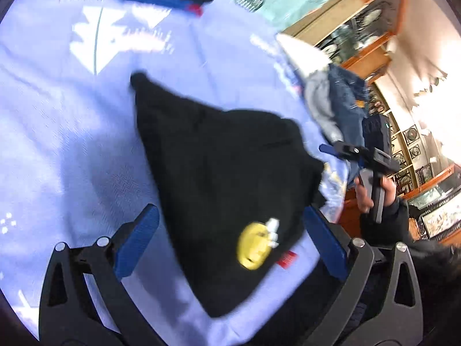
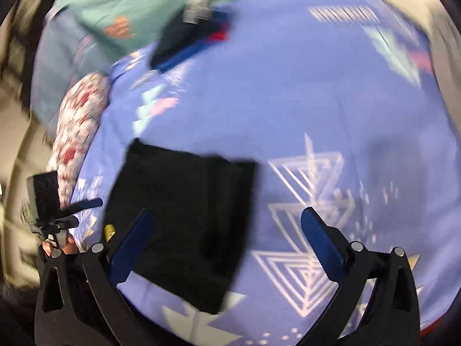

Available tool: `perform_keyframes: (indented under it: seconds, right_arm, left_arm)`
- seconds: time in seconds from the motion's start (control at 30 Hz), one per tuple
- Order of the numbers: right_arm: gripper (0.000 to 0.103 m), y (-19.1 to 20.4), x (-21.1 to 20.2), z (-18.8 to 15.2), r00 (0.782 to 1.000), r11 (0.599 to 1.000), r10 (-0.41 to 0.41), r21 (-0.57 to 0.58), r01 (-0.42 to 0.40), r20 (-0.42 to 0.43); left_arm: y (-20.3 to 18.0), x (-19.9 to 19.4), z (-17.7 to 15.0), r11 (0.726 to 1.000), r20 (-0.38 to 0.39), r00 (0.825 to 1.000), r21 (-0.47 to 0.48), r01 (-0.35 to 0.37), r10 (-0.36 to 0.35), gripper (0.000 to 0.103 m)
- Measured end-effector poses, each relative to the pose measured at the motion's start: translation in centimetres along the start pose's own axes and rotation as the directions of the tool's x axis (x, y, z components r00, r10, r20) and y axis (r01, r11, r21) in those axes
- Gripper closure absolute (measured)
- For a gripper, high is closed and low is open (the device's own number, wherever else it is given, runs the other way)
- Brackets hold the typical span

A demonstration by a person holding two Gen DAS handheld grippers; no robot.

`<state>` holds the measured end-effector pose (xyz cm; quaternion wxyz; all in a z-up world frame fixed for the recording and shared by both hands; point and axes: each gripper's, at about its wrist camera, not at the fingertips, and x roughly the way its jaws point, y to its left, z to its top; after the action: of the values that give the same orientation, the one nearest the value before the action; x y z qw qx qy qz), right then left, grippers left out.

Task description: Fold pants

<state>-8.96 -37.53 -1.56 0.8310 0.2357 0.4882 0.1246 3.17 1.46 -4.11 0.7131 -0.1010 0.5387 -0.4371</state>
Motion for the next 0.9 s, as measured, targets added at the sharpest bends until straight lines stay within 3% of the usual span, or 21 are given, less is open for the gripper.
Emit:
perform_keyframes:
  seconds: [0.1,0.17,0.27,0.33,0.47,0.57,0.63,0.7,0.77,0.8,0.83,0.9]
  right_arm:
    - [0.001,-1.4,3.2,-1.2,0.995,0.994,0.101,0.045,-0.1,-0.011]
    - [0.001,-0.2,5.2,-1.5,0.989,0.99,0.143,0.024,-0.142,-0.038]
    - [0.002,2.3,7.2,-0.9,0.996,0.992,0.074,-0.096,-0.079,-0.054]
    - [0.015,3.9,8.4,-0.3,0.995,0.987,0.04,-0.155,-0.054,-0.094]
    - [0.04,5.5,8.9,0.1,0.983,0.978,0.096,-0.171,-0.123,-0.158]
    - [0.041,5.2,6.8,-0.4,0.963,0.955,0.209,-0.178,-0.238,-0.167]
    - [0.039,4.0,6.1,-0.5,0.929,0.931,0.314,-0.126,-0.341,-0.194]
    - [0.034,3.1,7.3,-0.4,0.9,0.918,0.368,-0.06,-0.391,-0.236]
    - [0.037,2.2,9.2,-0.4,0.876,0.914,0.393,0.011,-0.406,-0.278]
    - [0.037,2.6,9.1,-0.3,0.885,0.918,0.378,-0.017,-0.397,-0.271]
    - [0.039,3.1,9.1,-0.3,0.891,0.921,0.363,-0.039,-0.387,-0.274]
    - [0.059,3.9,8.6,-0.5,0.895,0.919,0.361,-0.061,-0.389,-0.263]
  left_arm:
    - [-0.1,2.4,0.7,1.0,-0.051,0.999,0.028,0.006,-0.004,0.002]
    - [-0.2,3.7,1.2,1.0,-0.075,0.997,0.027,-0.007,0.009,0.002]
    - [-0.2,5.5,1.6,0.997,-0.089,0.995,0.059,-0.043,0.048,0.002]
    - [-0.5,5.5,1.9,0.996,-0.082,0.994,0.063,-0.067,0.072,0.002]
    - [-1.6,5.1,1.1,0.992,-0.083,0.992,0.085,-0.093,0.1,0.003]
    - [-1.6,4.1,0.4,0.994,-0.081,0.995,0.099,-0.046,0.054,0.003]
    - [-0.6,4.6,0.6,0.997,-0.103,0.994,0.067,-0.025,0.032,0.002]
    - [-0.2,5.3,1.2,0.999,-0.096,0.995,0.046,-0.007,0.011,0.002]
    - [-0.6,5.8,1.7,0.999,-0.095,0.995,0.039,-0.02,0.024,0.002]
    - [-0.9,5.9,1.8,0.999,-0.09,0.995,0.042,-0.028,0.032,0.003]
    - [-1.2,5.7,1.7,0.998,-0.082,0.996,0.048,-0.04,0.044,0.007]
    - [-1.4,5.0,1.3,0.995,-0.061,0.995,0.065,-0.077,0.081,0.026]
